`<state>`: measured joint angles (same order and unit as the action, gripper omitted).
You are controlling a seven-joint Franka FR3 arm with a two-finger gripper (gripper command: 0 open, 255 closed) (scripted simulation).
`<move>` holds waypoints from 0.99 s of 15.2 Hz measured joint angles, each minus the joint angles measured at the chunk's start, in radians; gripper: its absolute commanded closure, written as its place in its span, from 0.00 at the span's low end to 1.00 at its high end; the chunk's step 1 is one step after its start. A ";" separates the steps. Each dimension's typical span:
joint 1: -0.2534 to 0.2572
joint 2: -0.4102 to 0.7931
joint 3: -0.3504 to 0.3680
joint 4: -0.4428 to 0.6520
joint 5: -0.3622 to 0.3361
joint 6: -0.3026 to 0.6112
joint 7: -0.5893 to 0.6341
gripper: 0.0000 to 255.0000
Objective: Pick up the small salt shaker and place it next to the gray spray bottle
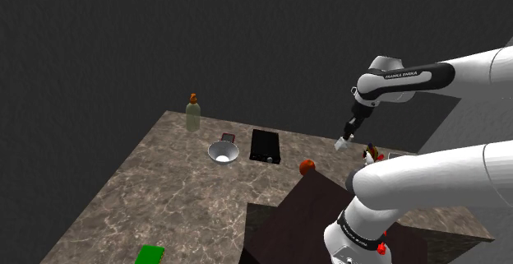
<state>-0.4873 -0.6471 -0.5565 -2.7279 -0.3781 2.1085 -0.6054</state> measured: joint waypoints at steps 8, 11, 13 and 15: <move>0.007 0.083 -0.046 -0.060 -0.021 0.142 -0.001 1.00; 0.010 0.122 -0.067 -0.078 -0.028 0.199 -0.006 1.00; 0.013 0.147 -0.078 -0.092 -0.032 0.237 -0.006 1.00; 0.021 0.181 -0.094 -0.102 -0.032 0.281 -0.010 1.00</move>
<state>-0.4666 -0.4660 -0.6502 -2.8299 -0.4100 2.3896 -0.6149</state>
